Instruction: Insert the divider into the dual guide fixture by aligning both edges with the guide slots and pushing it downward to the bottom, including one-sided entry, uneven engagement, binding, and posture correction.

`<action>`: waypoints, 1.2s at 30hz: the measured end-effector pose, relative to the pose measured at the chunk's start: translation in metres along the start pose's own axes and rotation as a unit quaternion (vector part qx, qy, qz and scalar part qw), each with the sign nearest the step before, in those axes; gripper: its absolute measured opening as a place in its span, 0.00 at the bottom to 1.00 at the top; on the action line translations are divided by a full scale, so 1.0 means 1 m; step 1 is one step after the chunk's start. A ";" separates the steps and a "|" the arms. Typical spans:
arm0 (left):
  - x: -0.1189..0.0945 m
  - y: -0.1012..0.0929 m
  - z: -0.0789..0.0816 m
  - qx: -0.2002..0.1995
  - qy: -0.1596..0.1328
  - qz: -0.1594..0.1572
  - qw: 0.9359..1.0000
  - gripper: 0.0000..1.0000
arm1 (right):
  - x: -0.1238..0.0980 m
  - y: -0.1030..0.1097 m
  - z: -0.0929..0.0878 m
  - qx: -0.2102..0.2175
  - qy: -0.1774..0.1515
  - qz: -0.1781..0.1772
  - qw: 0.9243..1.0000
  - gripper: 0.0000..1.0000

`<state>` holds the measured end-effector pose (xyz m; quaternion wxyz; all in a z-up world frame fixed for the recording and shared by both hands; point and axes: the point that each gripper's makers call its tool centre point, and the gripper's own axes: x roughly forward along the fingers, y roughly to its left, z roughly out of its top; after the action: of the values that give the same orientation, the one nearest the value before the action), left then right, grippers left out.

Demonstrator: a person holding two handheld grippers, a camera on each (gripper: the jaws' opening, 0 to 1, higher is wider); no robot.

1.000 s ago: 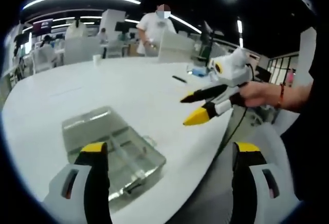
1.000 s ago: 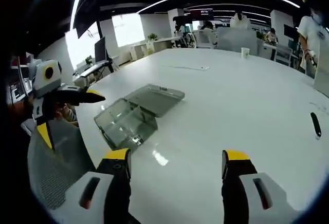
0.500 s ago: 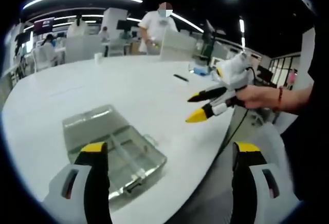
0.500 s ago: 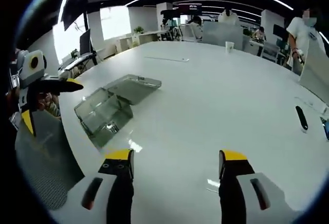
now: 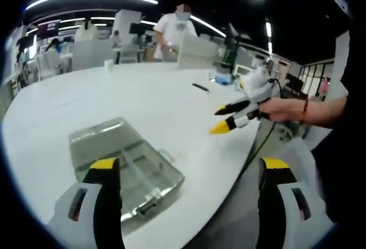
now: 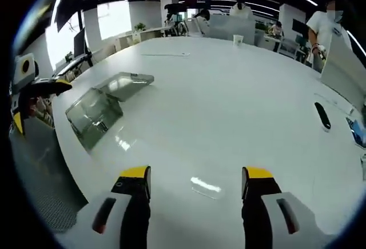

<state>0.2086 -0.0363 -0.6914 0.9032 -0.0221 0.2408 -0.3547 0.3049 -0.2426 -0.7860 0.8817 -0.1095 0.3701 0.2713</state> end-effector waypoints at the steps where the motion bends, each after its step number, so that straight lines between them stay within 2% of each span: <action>1: 0.000 -0.001 0.001 0.000 -0.001 -0.001 1.000 0.99 | 0.000 0.000 -0.001 0.006 -0.001 0.002 1.000 0.61; 10: 0.001 -0.001 -0.001 -0.004 0.003 -0.002 1.000 0.98 | 0.007 -0.008 -0.004 0.004 0.006 -0.005 1.000 0.56; 13: 0.002 -0.001 -0.001 -0.006 0.002 -0.002 1.000 0.98 | 0.013 -0.011 -0.013 -0.001 0.029 -0.009 1.000 0.54; 19: 0.003 -0.006 -0.005 -0.003 0.009 -0.012 1.000 0.97 | 0.019 -0.011 -0.020 -0.002 0.041 -0.009 0.999 0.51; 27: 0.004 -0.006 -0.005 -0.006 0.011 -0.013 1.000 0.97 | 0.028 -0.011 -0.018 0.000 0.043 -0.015 0.999 0.48; 36: 0.006 -0.004 -0.007 -0.009 0.013 -0.011 1.000 0.96 | 0.026 -0.015 -0.016 0.010 0.053 -0.024 0.998 0.45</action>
<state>0.2063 -0.0423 -0.6989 0.8957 -0.0279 0.2555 -0.3629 0.3188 -0.2511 -0.8154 0.8682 -0.1235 0.4165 0.2398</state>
